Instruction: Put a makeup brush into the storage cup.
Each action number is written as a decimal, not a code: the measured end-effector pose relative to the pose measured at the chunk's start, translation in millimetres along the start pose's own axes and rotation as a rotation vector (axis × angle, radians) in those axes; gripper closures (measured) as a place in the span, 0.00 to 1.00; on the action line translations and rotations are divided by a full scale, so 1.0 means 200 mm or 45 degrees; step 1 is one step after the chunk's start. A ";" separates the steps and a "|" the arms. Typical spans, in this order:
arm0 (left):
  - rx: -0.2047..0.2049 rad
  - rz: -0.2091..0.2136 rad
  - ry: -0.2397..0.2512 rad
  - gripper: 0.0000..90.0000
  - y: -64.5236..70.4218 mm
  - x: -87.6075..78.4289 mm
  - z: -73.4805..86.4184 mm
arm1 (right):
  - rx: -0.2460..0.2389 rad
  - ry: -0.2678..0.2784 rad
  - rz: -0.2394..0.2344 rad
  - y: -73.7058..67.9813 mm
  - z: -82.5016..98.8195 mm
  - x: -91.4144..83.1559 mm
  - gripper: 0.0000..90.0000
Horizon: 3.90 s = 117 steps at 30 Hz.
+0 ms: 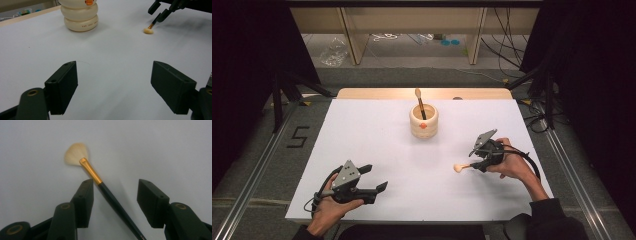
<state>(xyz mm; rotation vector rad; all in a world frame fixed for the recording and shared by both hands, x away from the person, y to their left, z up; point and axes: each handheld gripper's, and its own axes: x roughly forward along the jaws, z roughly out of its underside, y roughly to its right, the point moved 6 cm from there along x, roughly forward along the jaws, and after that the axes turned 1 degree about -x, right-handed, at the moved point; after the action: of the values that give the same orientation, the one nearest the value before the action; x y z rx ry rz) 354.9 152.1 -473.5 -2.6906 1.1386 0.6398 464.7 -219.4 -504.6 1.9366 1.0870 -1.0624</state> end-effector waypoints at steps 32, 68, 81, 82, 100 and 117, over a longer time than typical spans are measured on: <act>-0.021 -0.010 0.002 0.24 0.00 0.00 0.00 | -0.057 -0.191 -0.123 0.01 -0.01 0.05 0.80; -0.028 -0.014 0.004 0.24 0.00 0.00 0.00 | -0.027 -0.438 -0.179 0.00 -0.08 0.08 0.91; -0.029 -0.011 0.007 0.24 0.00 0.00 0.00 | -0.057 -0.486 -0.172 0.02 -0.09 0.08 0.92; -0.011 -0.011 0.008 0.24 -0.01 -0.01 0.00 | -0.057 -0.494 -0.177 0.01 -0.09 0.08 0.92; -0.028 -0.020 0.007 0.24 -0.01 -0.01 0.00 | -0.023 -0.265 -0.165 0.03 -0.16 0.00 0.93; -0.035 -0.019 0.011 0.24 -0.01 -0.01 0.00 | 0.092 0.105 -0.137 0.09 -0.26 -0.09 0.93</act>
<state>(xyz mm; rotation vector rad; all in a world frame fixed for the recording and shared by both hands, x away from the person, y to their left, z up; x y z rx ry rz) 354.9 154.5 -472.3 -2.7247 1.1189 0.6467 491.8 -189.5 -461.7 2.0139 1.2254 -1.1010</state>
